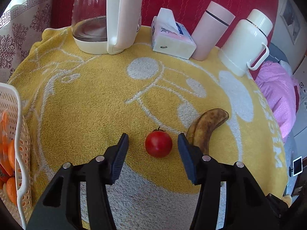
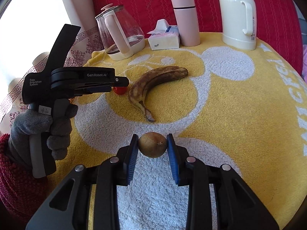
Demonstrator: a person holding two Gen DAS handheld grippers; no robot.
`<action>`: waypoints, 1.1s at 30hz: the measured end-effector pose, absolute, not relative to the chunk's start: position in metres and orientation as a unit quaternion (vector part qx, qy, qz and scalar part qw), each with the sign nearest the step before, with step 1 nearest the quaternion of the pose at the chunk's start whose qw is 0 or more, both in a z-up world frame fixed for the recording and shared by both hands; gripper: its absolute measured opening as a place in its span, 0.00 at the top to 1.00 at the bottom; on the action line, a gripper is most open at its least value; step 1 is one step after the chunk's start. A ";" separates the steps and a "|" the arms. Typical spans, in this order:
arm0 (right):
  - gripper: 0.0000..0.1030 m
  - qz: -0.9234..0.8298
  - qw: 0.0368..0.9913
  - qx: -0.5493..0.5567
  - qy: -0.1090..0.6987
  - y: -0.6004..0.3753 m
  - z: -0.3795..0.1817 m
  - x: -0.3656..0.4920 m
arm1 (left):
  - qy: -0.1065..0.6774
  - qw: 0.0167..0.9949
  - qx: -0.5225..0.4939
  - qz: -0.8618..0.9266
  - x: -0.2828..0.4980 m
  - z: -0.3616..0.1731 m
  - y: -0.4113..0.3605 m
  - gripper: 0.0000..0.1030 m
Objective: Organize fruits
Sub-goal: 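Close the left gripper on the second red tomato, then carry the tomato into the white basket and open the left gripper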
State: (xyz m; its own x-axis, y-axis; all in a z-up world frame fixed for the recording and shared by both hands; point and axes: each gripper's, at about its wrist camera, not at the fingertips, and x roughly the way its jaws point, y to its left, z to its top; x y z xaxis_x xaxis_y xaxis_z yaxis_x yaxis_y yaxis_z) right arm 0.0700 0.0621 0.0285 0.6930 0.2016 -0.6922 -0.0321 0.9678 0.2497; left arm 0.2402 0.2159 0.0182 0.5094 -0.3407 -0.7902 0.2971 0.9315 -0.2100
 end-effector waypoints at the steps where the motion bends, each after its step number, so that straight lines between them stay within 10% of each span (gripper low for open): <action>1: 0.71 0.064 0.913 0.110 0.387 0.062 0.028 0.070 | 0.462 0.868 -0.024 -0.183 0.241 0.017 0.216 0.54; 6: 0.71 0.063 0.913 0.111 0.387 0.062 0.028 0.070 | 0.460 0.866 -0.032 -0.192 0.241 0.014 0.217 0.72; 33: 0.71 0.062 0.913 0.119 0.385 0.060 0.029 0.069 | 0.381 0.912 -0.029 -0.151 0.191 0.065 0.247 0.72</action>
